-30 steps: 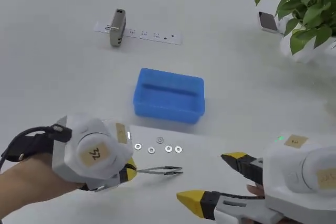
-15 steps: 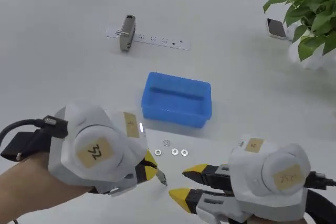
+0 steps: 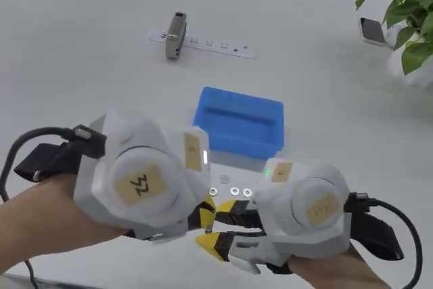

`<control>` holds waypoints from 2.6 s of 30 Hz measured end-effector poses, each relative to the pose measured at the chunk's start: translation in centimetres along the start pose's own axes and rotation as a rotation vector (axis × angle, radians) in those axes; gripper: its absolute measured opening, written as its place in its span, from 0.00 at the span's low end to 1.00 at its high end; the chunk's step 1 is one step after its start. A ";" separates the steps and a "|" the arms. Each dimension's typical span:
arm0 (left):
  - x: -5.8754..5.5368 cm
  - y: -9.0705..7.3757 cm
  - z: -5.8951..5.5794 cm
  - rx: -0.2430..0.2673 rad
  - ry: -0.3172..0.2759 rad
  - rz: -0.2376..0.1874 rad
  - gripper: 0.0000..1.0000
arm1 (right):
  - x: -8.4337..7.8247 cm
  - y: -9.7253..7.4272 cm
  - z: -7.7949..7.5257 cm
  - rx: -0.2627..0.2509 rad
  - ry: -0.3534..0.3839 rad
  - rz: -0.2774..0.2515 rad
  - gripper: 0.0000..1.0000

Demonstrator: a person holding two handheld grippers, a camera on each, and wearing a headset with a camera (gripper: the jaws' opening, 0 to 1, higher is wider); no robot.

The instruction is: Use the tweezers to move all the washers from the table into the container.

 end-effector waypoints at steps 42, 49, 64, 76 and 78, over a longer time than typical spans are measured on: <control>-9.9 -6.2 0.4 0.866 -0.609 -0.144 0.87 | 3.3 0.6 -6.0 -0.186 -0.097 -0.007 0.03; -9.7 -6.0 0.2 0.885 -0.656 -0.202 0.99 | 3.7 2.2 -7.7 -0.180 0.032 -0.058 0.03; -10.6 -5.6 0.3 0.870 -0.654 -0.172 0.99 | 3.1 3.8 -8.3 -0.173 0.112 -0.067 0.04; -10.8 -5.5 0.1 0.867 -0.628 -0.133 0.98 | 2.8 3.8 -8.3 -0.185 0.133 -0.072 0.02; -10.8 -5.5 0.1 0.871 -0.622 -0.130 0.98 | 2.9 3.8 -8.4 -0.187 0.149 -0.061 0.02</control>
Point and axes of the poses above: the centre of the closed fingertips' face, and the gripper's own axes: y roughly forward along the fingers, z roughly to its left, x roughly out of its top, the point moved 6 cm from there along -y, roughly backward along the fingers, and after that the axes turned 2 degrees about y, right-handed, at the moved point
